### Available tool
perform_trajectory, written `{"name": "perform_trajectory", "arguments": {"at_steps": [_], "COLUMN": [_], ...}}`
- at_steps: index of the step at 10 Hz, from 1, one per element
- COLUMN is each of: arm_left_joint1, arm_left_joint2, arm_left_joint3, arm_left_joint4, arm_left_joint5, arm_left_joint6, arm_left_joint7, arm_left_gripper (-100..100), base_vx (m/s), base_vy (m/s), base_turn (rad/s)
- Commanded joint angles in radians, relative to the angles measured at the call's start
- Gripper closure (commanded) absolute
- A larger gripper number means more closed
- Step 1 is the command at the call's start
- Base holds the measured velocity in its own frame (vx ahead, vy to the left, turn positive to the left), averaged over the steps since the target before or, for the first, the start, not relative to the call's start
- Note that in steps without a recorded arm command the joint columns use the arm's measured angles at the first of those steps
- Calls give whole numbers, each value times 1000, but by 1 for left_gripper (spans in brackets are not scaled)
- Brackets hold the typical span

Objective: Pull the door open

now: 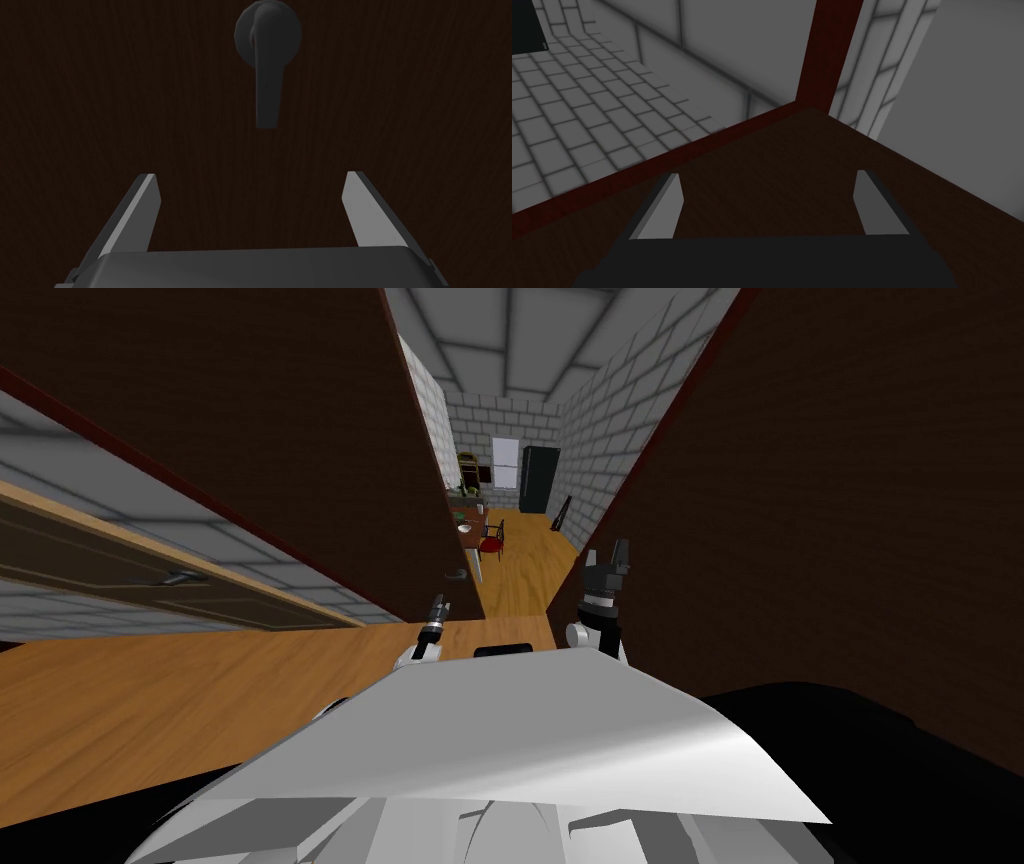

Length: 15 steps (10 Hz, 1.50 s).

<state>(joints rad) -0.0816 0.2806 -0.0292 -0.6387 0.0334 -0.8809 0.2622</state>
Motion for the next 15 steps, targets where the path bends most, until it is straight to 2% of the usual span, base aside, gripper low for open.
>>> {"name": "perform_trajectory", "arguments": {"at_steps": [1, 3, 4, 5, 6, 12, 13, 14, 15], "arm_left_joint1": [-13, -25, -23, -21, -20, -7, -6, -19, -19], "arm_left_joint2": [4, 9, 9, 21, 26, 83, 90, 88, 88], "arm_left_joint3": [1, 1, 1, -5, -7, -34, -37, -36, -36], "arm_left_joint4": [31, 70, 62, 75, 79, 129, 135, 150, 150], "arm_left_joint5": [-1, -2, -2, 21, 30, 137, 150, 141, 141], "arm_left_joint6": [-7, -18, -17, -26, -29, -66, -70, -73, -73], "arm_left_joint7": [5, 12, 10, 11, 11, 11, 11, 14, 14], "arm_left_gripper": [-100, -100, -100, -100, -100, -100, -100, -100, 100], "base_vx": [121, 93, 46, 97, 170, 181, 181, 80, -11], "base_vy": [-23, -17, -10, -31, -60, -19, 30, 17, -2], "base_turn": [-24, -28, -4, -120, -125, -118, -79, -14, 12]}}
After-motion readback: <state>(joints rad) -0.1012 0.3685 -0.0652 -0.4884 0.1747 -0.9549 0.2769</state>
